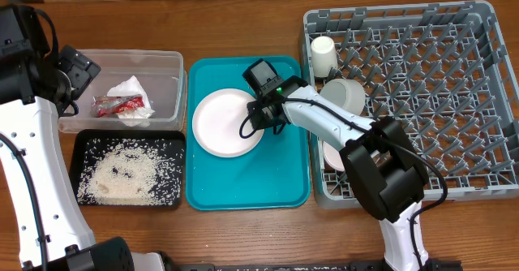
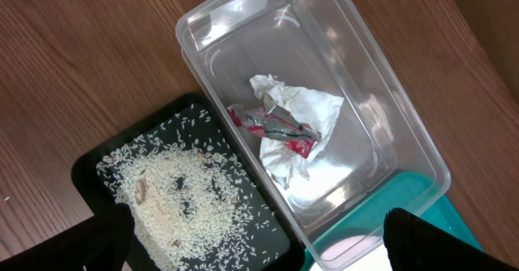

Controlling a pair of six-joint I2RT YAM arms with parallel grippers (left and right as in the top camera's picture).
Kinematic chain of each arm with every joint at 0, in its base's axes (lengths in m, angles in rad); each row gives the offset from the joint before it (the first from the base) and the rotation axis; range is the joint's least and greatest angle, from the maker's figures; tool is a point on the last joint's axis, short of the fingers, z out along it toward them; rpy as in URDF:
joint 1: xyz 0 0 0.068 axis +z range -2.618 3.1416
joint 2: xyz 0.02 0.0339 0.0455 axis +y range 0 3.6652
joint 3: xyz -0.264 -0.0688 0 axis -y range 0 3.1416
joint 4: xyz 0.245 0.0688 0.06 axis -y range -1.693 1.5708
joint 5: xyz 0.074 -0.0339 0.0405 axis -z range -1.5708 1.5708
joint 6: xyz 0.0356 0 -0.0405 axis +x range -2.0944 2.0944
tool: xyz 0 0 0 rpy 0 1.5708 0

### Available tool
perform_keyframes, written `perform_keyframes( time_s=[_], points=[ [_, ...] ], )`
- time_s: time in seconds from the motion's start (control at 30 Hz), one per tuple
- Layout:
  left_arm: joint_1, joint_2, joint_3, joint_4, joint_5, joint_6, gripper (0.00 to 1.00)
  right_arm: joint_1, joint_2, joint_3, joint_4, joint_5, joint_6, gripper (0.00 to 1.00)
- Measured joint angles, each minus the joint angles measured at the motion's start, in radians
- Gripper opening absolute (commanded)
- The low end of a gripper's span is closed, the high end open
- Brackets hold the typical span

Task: Sort waste into correct bins and load items into the dishwasher
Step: 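Lift the pink plate with the right gripper over the dish rack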

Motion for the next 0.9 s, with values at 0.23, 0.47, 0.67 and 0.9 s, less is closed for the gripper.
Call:
perform_keyframes(
  time_s=[0.23, 0.47, 0.67, 0.9],
  points=[
    [0.000, 0.000, 0.000, 0.000, 0.000, 0.000, 1.00, -0.007, -0.002, 0.040, -0.032, -0.013, -0.043, 0.04],
    [0.000, 0.000, 0.000, 0.000, 0.000, 0.000, 1.00, -0.068, -0.132, 0.182, -0.172, 0.093, -0.187, 0.04],
    [0.000, 0.000, 0.000, 0.000, 0.000, 0.000, 1.00, -0.095, -0.362, 0.236, -0.312, 0.508, -0.242, 0.04],
    [0.000, 0.000, 0.000, 0.000, 0.000, -0.010, 1.00, -0.101, -0.481, 0.245, -0.510, 1.133, -0.297, 0.04]
  ],
)
